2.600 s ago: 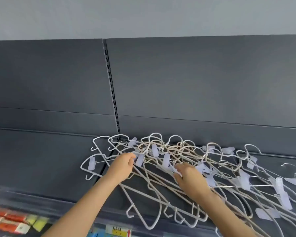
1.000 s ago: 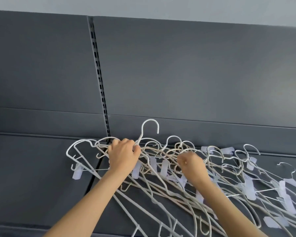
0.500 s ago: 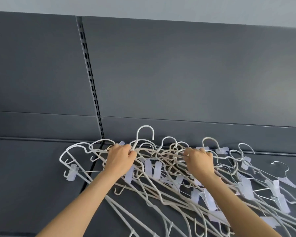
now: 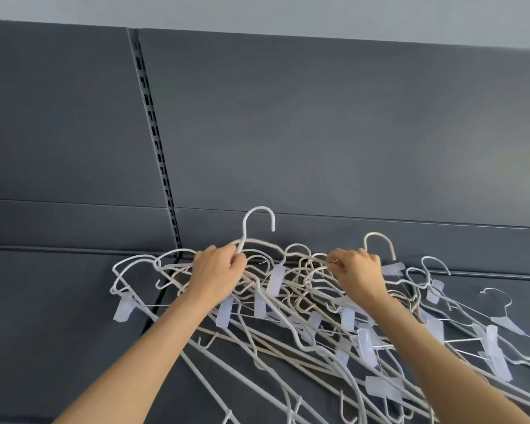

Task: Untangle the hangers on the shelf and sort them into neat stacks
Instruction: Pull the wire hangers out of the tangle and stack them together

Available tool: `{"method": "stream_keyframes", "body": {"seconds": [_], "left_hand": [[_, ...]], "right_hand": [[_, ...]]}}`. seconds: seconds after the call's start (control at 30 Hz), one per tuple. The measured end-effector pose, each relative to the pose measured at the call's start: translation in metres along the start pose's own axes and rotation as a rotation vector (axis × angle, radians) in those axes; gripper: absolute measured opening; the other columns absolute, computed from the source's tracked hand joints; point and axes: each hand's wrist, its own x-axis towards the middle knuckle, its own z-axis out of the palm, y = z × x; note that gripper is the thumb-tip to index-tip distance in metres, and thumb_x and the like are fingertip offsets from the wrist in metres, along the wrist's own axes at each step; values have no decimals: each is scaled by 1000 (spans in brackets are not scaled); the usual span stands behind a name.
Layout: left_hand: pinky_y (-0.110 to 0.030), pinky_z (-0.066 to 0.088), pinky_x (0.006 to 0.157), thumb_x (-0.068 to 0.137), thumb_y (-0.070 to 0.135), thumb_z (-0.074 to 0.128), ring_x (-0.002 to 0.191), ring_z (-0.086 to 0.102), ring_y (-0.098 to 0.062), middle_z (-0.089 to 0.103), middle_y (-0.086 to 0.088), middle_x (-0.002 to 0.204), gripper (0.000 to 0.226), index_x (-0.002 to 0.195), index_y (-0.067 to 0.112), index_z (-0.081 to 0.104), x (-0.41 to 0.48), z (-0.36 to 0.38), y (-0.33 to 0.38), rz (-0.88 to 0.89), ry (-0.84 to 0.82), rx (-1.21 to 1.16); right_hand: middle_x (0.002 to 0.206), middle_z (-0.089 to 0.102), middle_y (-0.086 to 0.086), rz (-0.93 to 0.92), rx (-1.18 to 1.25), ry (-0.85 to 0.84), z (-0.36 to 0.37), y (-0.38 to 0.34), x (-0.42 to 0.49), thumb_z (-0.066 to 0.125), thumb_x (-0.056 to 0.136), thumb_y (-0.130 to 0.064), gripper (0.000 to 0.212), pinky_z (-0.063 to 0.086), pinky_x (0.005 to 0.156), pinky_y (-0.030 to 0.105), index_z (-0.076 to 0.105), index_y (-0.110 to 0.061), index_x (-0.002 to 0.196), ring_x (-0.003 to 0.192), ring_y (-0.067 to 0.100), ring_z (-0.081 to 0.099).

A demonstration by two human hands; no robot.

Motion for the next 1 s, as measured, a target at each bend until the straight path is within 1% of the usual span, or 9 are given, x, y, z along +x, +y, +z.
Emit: {"method": "stream_keyframes", "body": {"seconds": [0.13, 0.2, 0.27, 0.37, 0.5, 0.6, 0.7, 0.77, 1.0], "left_hand": [[-36, 34, 73, 94, 22, 37, 69, 42, -26, 42, 2, 56, 35, 60, 15, 32, 6, 21, 23, 91, -65, 72], [-34, 31, 72, 94, 23, 38, 72, 42, -26, 45, 0, 62, 32, 63, 12, 35, 10, 33, 31, 109, -124, 97], [-34, 28, 69, 93, 24, 40, 73, 43, -26, 43, 1, 65, 35, 60, 15, 31, 14, 45, 37, 110, -198, 130], [-35, 33, 72, 93, 24, 40, 81, 50, -27, 45, 0, 76, 29, 66, 15, 35, 18, 62, 38, 96, -271, 165], [-32, 28, 71, 93, 23, 37, 76, 43, -21, 43, 5, 68, 24, 70, 16, 38, 16, 76, 37, 73, -294, 155], [-33, 28, 73, 93, 22, 38, 73, 42, -20, 37, 8, 60, 34, 59, 21, 30, 17, 76, 38, 59, -266, 178], [-32, 27, 74, 93, 20, 37, 70, 40, -20, 38, 7, 59, 35, 59, 21, 29, 19, 71, 39, 29, -215, 149], [-32, 27, 70, 94, 20, 38, 61, 38, -20, 38, 6, 57, 35, 59, 20, 29, 21, 67, 39, 2, -220, 107], [-32, 26, 68, 92, 21, 41, 56, 34, -18, 35, 5, 55, 36, 59, 19, 28, 19, 73, 48, 15, -308, 84]], "right_hand": [[109, 67, 11, -3, 267, -113, 9, -4, -13, 51, 90, -9, 24, 46, 90, 38, 65, -8, 109, 103, 28, 59], [117, 64, 9, 60, 326, -108, -1, 7, -24, 51, 89, -5, 29, 47, 89, 31, 62, -7, 116, 101, 22, 60], [117, 63, 7, 107, 276, -102, -11, 23, -38, 54, 88, -8, 27, 45, 85, 26, 64, -9, 113, 96, 18, 58], [113, 64, 6, 137, 131, -193, -19, 44, -64, 57, 87, -19, 21, 48, 87, 33, 67, -12, 105, 97, 20, 60], [119, 58, -3, 76, 40, -246, -17, 51, -80, 57, 87, -31, 31, 38, 99, 34, 61, -23, 117, 107, 15, 55], [113, 57, 2, 9, -15, -133, -9, 43, -77, 61, 84, -21, 23, 42, 90, 34, 67, -22, 107, 104, 21, 52], [88, 66, 7, -37, 80, -7, -9, 42, -71, 60, 82, -3, 13, 54, 69, 40, 71, -9, 82, 80, 24, 60], [84, 68, 6, 10, 103, 26, -18, 48, -68, 53, 88, -5, 15, 53, 67, 35, 67, -5, 85, 77, 23, 61], [113, 60, -1, -141, 34, -261, -8, 39, -59, 55, 89, -24, 28, 41, 95, 29, 61, -21, 115, 107, 17, 51]]}}
